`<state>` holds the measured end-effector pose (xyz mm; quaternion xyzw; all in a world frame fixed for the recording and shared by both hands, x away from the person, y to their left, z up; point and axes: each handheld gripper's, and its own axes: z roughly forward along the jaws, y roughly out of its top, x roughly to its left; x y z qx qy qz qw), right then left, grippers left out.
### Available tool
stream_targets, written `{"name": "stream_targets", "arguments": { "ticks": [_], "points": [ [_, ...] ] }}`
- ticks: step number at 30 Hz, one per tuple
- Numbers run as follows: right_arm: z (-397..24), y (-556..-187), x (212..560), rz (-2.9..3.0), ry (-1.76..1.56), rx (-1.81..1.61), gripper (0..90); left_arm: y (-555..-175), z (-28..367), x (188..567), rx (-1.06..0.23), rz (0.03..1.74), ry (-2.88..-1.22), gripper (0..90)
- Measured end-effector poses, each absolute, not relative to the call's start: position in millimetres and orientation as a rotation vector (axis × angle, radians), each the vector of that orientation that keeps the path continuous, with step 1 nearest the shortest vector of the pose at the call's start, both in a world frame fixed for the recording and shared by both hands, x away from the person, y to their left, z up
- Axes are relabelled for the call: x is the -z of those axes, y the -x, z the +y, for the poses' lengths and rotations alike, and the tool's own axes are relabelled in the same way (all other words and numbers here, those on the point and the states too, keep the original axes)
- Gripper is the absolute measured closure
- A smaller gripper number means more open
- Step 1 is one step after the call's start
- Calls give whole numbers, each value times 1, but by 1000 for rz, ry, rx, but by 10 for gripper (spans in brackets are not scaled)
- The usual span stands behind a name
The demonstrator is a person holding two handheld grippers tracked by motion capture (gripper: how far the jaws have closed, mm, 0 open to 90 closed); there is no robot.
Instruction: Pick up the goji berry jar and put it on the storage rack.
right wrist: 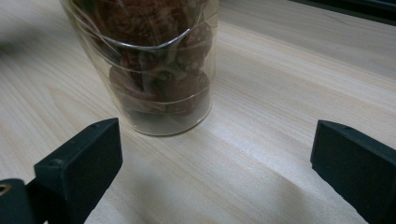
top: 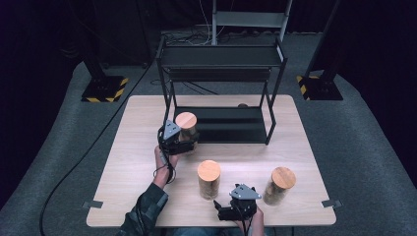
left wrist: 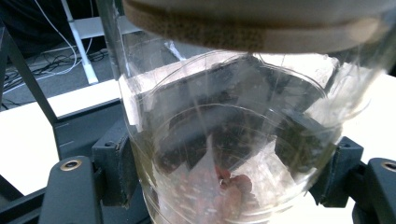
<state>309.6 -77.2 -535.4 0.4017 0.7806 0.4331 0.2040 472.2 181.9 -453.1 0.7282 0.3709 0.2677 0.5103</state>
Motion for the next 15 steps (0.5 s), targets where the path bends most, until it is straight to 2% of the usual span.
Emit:
{"name": "stream_targets", "arguments": {
  "ticks": [15],
  "points": [
    [-77, -310, 535, 2180, -1120, -1210, 16, -478, 182, 451, -643, 901, -1740, 246]
  ]
}}
